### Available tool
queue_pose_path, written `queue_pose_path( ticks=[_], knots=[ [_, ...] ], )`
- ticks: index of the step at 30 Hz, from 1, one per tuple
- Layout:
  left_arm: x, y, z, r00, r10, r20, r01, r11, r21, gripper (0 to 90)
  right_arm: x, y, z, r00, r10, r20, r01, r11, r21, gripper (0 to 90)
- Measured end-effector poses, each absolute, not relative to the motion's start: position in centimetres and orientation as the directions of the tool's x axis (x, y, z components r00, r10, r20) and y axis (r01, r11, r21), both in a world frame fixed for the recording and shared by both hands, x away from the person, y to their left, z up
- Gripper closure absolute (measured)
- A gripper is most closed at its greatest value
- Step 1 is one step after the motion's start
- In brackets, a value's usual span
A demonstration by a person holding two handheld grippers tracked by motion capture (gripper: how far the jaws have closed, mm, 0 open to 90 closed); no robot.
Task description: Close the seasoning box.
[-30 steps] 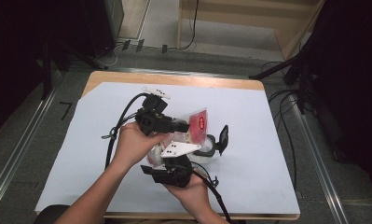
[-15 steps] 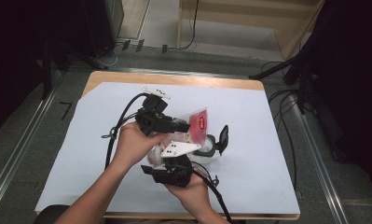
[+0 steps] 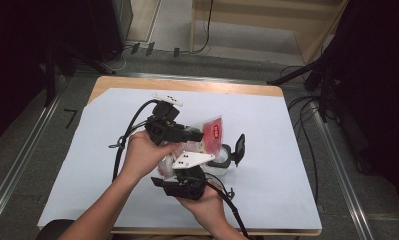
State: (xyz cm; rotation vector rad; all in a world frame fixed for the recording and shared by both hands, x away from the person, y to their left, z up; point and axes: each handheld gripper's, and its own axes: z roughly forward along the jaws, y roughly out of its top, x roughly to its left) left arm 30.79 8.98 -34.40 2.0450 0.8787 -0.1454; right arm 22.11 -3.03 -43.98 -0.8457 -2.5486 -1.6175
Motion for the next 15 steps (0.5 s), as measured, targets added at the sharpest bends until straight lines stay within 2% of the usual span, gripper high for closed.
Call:
queue_pose_path(
  ticks=[15],
  knots=[
    [30.78,8.98,-34.36,0.742,0.530,-0.411,0.636,-0.360,0.683,70.2,22.11,-3.02,-43.88,-0.851,0.434,0.295,0.451,0.318,0.834,63.2]
  ],
)
